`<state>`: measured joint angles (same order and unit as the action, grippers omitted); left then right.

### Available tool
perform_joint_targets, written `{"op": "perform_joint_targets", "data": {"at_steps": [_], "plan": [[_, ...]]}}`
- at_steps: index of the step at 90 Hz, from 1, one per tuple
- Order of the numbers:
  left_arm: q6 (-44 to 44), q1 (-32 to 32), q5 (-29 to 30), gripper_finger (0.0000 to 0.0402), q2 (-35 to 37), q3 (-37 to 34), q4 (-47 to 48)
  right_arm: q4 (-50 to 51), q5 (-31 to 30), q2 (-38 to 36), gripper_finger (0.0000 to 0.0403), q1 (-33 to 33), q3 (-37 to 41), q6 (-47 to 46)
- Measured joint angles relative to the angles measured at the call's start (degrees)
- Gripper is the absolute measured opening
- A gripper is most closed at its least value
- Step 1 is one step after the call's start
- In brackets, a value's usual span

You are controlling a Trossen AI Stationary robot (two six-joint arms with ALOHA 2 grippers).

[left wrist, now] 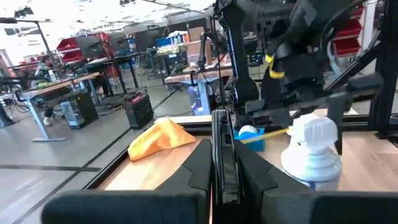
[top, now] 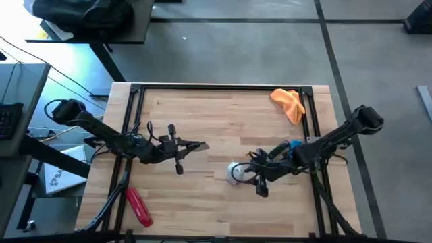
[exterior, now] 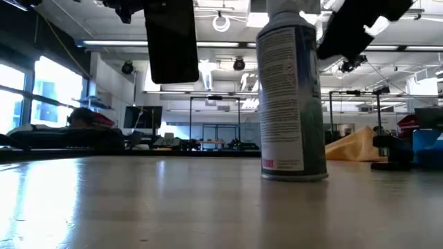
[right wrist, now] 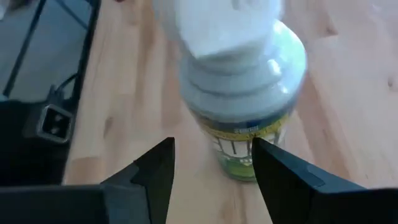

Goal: Apply microfiber cloth
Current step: Spray the cellphone using the spray bottle

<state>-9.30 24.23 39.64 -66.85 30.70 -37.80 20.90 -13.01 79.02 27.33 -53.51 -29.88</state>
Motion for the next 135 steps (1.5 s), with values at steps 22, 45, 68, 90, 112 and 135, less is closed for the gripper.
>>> {"op": "perform_joint_targets", "data": {"at_steps": [22,45,68,90,112,135], "plan": [[1.1,-0.2,0.0,0.0016,-0.1,0.0,0.2,27.4,-5.2,0.0,0.0181,-1.4,-17.0,8.9],[0.2,-4.7,-2.2,0.0016,-4.6,0.0,-5.4,26.0,-9.1,-0.1,0.0177,-7.7,-25.2,32.0],[3.8,-17.3,-15.7,0.0016,-5.8,0.5,-8.8,4.8,13.7,0.0,0.0094,-17.2,-16.8,43.9],[9.4,-28.3,-28.0,0.0016,-11.2,1.6,-12.6,-6.9,22.7,-0.1,0.0007,-20.6,-8.2,47.9],[12.1,-30.5,-33.5,0.0016,-22.8,8.1,-15.3,-16.9,24.5,-5.4,0.0001,-21.0,-0.6,46.2],[11.2,-30.5,-34.6,0.0016,-27.8,14.0,-15.7,-23.5,23.6,-8.9,0.0,-20.2,6.9,41.3]]}}
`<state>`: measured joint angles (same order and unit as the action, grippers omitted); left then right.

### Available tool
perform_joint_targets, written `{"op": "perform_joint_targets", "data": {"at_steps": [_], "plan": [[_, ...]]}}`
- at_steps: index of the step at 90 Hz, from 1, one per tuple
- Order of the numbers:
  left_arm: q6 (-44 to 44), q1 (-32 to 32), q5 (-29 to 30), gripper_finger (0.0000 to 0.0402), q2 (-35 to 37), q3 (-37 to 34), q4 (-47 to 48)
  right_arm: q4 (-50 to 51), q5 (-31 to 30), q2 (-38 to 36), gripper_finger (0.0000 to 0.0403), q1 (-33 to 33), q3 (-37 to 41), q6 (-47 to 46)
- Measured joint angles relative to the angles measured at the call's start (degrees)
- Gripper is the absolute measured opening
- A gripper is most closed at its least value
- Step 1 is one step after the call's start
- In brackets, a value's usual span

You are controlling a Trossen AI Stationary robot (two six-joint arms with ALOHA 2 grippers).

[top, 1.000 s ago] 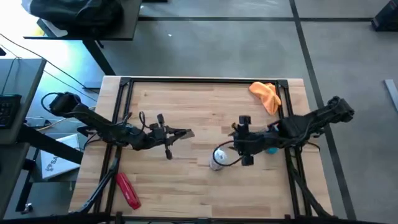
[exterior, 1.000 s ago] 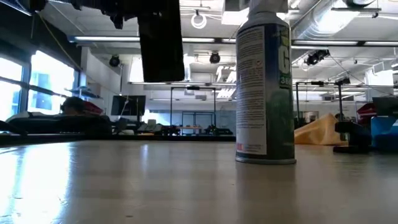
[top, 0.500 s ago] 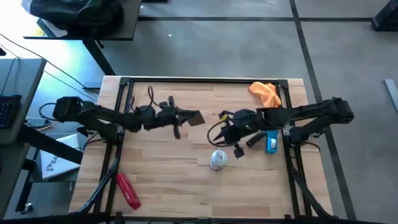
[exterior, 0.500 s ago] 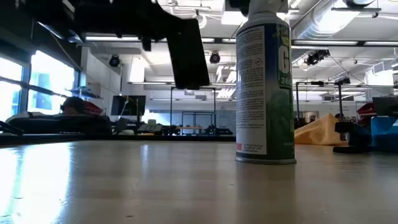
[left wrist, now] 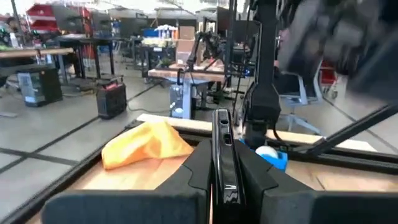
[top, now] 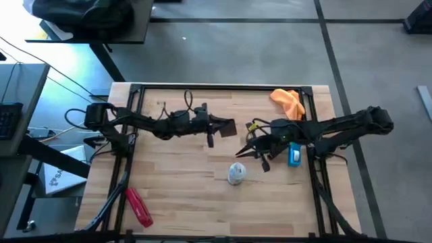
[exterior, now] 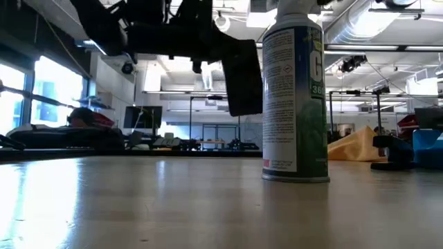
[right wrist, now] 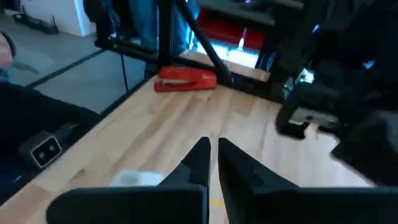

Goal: Apply microfiber cloth
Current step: Spray the cellphone using the spray bottle

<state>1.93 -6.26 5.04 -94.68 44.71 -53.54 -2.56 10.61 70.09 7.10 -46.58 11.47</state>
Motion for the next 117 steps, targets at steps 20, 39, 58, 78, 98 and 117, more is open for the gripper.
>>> {"op": "perform_joint_targets", "data": {"at_steps": [20,39,58,78,98,117], "plan": [[4.3,0.1,0.6,0.0016,0.0,1.4,0.4,-5.3,-0.1,0.4,0.0,1.0,2.4,-1.0],[8.3,1.7,7.1,0.0016,0.0,1.4,2.3,-5.6,1.7,0.4,0.0,0.7,2.5,0.4],[4.8,6.1,15.4,0.0016,3.6,1.4,6.6,-6.2,3.1,1.6,0.0,0.0,2.5,1.1],[2.0,8.2,16.5,0.0016,6.1,1.4,8.1,-7.2,3.5,2.7,0.0,-0.5,2.5,3.8],[3.8,8.3,16.7,0.0016,6.0,1.3,10.1,-7.0,6.9,2.7,0.0,-1.3,2.4,4.0],[6.0,8.3,17.0,0.0016,6.0,1.3,10.1,-6.3,6.8,2.7,0.0,-1.2,2.4,4.0]]}}
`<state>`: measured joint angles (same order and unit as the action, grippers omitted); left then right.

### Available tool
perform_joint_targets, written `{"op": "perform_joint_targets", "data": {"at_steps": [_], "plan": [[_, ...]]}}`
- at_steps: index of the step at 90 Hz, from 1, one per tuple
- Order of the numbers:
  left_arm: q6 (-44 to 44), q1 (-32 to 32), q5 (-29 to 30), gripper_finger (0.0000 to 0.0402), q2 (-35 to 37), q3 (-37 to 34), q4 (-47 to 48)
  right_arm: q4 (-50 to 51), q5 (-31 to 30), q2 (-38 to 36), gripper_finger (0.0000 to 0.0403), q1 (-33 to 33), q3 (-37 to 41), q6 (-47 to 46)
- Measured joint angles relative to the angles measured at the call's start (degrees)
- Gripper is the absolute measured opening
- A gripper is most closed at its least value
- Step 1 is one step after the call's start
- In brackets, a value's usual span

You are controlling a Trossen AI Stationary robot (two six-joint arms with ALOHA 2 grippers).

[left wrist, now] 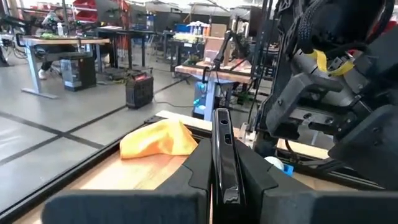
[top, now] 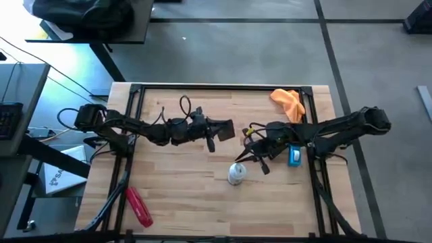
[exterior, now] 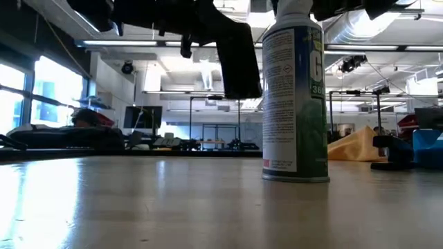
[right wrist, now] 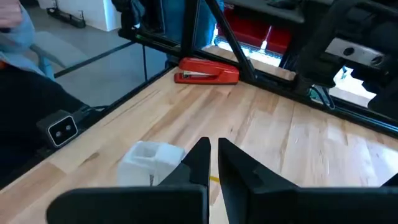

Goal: Apply microfiber cloth
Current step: Spray the cellphone using the spray bottle

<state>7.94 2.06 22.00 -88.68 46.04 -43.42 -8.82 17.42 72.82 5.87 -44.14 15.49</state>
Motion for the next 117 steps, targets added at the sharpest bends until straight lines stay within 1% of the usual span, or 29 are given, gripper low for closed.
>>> {"op": "perform_joint_targets", "data": {"at_steps": [46,59,80,92,108,117], "plan": [[0.4,0.1,-0.2,0.0016,0.0,0.0,0.6,2.3,-0.9,0.0,0.0,0.0,-0.1,-2.1],[2.6,-0.2,-0.4,0.0016,0.0,0.0,0.2,2.5,-0.9,0.0,0.0,0.0,-0.1,-2.2],[1.3,0.2,5.8,0.0016,-0.1,0.0,-0.4,2.7,-0.9,0.9,0.0,0.0,-0.2,-2.1],[0.9,0.3,6.1,0.0016,-0.1,0.0,-0.9,2.3,-0.5,3.0,0.0,0.0,-0.4,-3.0],[0.8,0.8,6.3,0.0016,-0.1,0.0,-0.4,2.6,-0.5,2.9,0.0,-0.1,-0.3,-3.0],[-0.9,1.5,8.9,0.0016,0.0,0.0,-0.2,2.8,-0.7,2.7,0.0,0.0,-0.3,-3.1]]}}
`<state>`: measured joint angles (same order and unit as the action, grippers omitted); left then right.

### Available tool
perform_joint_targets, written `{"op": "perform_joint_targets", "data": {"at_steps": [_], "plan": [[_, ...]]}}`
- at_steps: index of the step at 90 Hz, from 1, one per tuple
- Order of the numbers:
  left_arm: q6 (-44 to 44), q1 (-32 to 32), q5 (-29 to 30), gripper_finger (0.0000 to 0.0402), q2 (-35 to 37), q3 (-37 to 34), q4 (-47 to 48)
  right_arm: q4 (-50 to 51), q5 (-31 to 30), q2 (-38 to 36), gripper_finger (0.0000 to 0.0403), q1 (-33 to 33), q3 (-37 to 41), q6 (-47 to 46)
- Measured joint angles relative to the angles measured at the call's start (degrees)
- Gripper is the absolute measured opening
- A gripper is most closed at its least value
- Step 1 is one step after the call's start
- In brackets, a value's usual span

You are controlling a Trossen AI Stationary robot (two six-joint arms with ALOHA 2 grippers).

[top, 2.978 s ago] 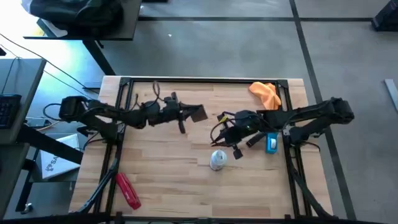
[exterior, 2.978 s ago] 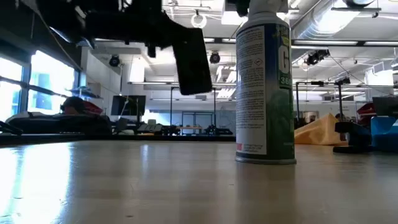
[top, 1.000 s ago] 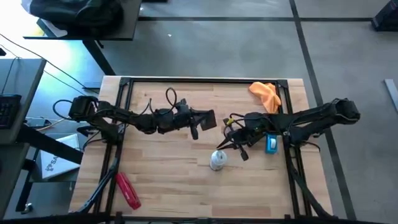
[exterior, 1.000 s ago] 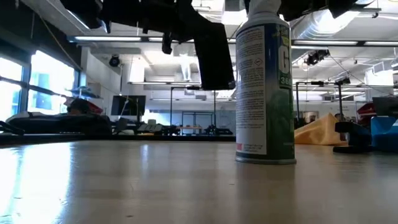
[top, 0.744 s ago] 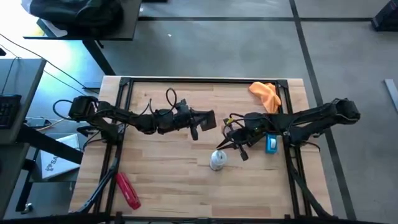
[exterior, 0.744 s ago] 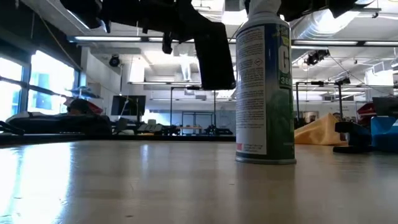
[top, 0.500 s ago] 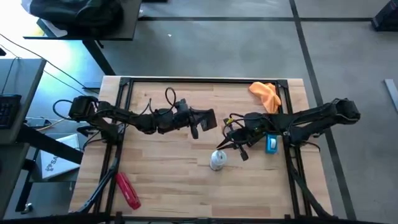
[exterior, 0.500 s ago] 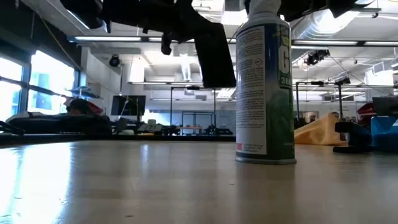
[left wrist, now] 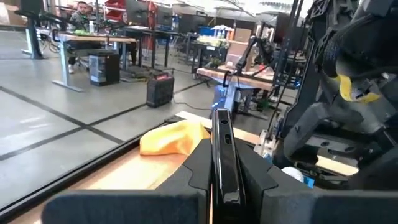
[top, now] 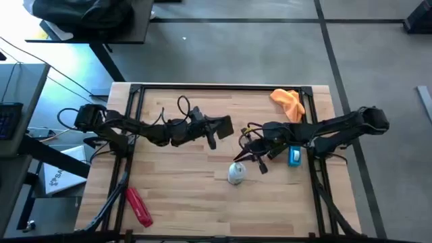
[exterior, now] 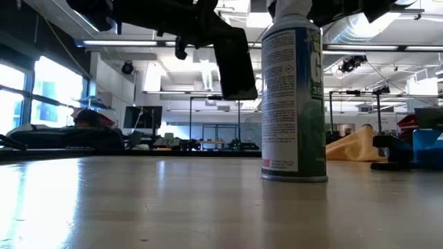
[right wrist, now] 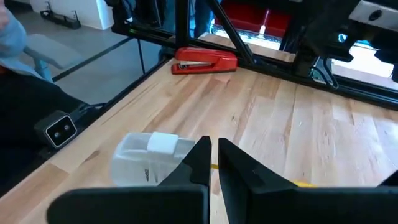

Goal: Apply microfiber cloth
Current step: Spray the cellphone using the spray bottle

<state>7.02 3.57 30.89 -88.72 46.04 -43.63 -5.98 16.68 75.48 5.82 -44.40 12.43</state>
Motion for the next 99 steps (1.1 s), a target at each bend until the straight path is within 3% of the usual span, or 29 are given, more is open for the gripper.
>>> {"op": "perform_joint_targets", "data": {"at_steps": [17,47,83,99], "plan": [[-5.4,1.1,6.1,0.0016,3.0,0.0,-0.9,0.1,0.0,-0.2,0.0,0.0,0.1,-1.0],[-6.1,2.3,-1.2,0.0016,6.9,0.0,-1.3,0.1,-0.1,-0.2,0.0,0.0,0.1,-1.0],[6.0,0.6,-2.9,0.0016,-6.0,0.0,-1.9,0.1,-0.1,-0.1,0.0,-0.2,0.2,-1.0],[5.8,0.5,-4.0,0.0016,-11.4,0.0,-8.9,0.0,-0.1,-0.1,0.0,-0.2,0.2,-1.0]]}}
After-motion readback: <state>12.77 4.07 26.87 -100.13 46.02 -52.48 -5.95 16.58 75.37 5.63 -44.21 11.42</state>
